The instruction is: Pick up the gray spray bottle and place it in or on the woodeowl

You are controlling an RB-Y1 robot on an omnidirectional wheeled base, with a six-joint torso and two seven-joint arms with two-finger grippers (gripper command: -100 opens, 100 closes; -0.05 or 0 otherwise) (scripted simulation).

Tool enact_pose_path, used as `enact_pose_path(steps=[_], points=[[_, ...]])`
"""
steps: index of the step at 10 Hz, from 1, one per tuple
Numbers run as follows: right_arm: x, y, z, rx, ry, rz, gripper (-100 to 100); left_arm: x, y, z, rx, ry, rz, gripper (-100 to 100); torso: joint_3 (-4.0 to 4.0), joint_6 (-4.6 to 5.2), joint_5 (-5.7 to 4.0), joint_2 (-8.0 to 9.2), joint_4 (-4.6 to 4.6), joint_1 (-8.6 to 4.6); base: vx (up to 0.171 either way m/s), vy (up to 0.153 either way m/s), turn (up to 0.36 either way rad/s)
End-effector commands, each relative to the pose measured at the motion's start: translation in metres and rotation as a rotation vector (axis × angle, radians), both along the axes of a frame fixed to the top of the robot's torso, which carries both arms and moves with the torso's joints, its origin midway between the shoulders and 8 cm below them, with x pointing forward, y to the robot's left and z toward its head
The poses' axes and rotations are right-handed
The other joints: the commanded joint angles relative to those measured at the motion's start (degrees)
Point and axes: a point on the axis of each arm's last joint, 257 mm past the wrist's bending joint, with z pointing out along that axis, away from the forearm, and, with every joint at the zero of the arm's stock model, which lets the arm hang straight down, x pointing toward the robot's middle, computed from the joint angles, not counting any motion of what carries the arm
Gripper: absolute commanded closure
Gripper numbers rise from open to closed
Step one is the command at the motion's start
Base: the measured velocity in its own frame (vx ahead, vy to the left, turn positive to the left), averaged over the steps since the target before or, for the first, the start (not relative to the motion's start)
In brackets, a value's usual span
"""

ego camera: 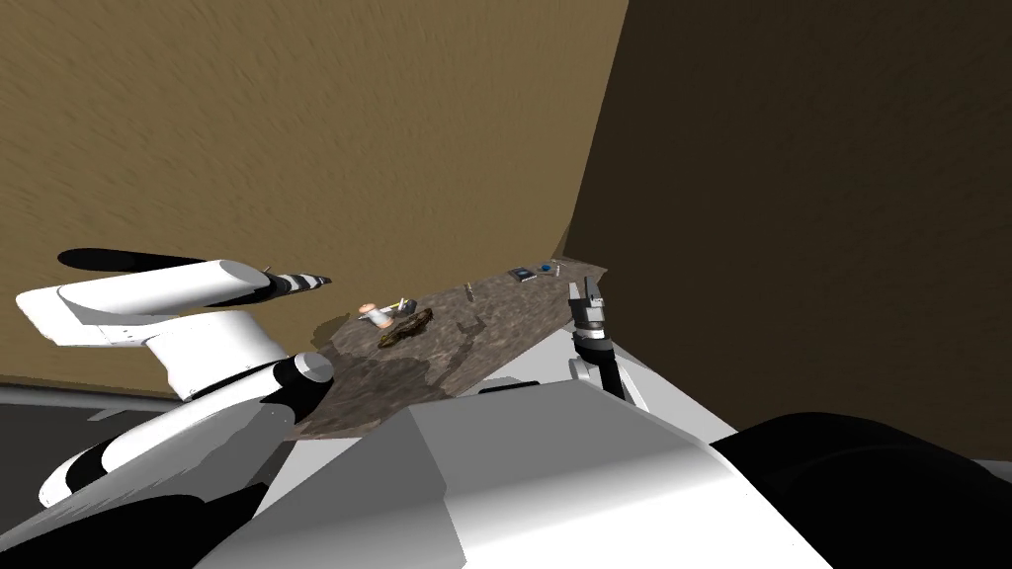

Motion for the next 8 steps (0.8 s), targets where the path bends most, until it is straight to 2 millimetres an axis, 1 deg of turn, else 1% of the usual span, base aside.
enact_pose_path(steps=[1, 2, 3, 4, 5, 6, 7, 8], points=[[0.000, 0.000, 0.000, 0.000, 0.000, 0.000, 0, 0.001, 0.002, -0.010, -0.022, 0.018, 0.005, -100, 0.00, 0.00, 0.00, 0.00, 0.00, 0.00, -0.038, -0.006, 0.019], [0.000, 0.000, 0.000, 0.000, 0.000, 0.000, 0, 0.004, 0.010, 0.022, 0.024, -0.016, 0.016, -100, -0.06, -0.02, 0.01, -0.11, -0.02, 0.02, -0.070, -0.011, -0.157], [0.000, 0.000, 0.000, 0.000, 0.000, 0.000, 0, 0.004, 0.012, 0.007, -0.003, 0.006, 0.020, -100, -0.04, 0.04, -0.02, -0.05, -0.02, -0.01, -0.069, -0.001, -0.115], [0.000, 0.000, 0.000, 0.000, 0.000, 0.000, 0, 0.004, 0.014, -0.001, -0.018, 0.018, 0.022, -100, -0.03, 0.00, 0.01, -0.06, -0.02, 0.03, -0.028, 0.002, 0.013], [0.000, 0.000, 0.000, 0.000, 0.000, 0.000, 0, 0.005, 0.022, 0.030, 0.026, -0.015, 0.037, -100, -0.09, -0.03, 0.03, -0.15, -0.03, 0.07, -0.053, -0.015, -0.155], [0.000, 0.000, 0.000, 0.000, 0.000, 0.000, 0, 0.005, 0.025, 0.017, 0.004, 0.003, 0.040, -100, -0.07, 0.04, -0.01, -0.11, -0.03, 0.00, -0.059, -0.001, -0.119], [0.000, 0.000, 0.000, 0.000, 0.000, 0.000, 0, 0.004, 0.026, 0.006, -0.014, 0.018, 0.042, -100, -0.06, 0.00, 0.01, -0.10, -0.02, 0.03, -0.034, 0.004, 0.007], [0.000, 0.000, 0.000, 0.000, 0.000, 0.000, 0, 0.003, 0.037, 0.033, 0.021, -0.009, 0.061, -100, -0.09, -0.03, 0.03, -0.16, -0.04, 0.07, -0.071, -0.013, -0.166]])
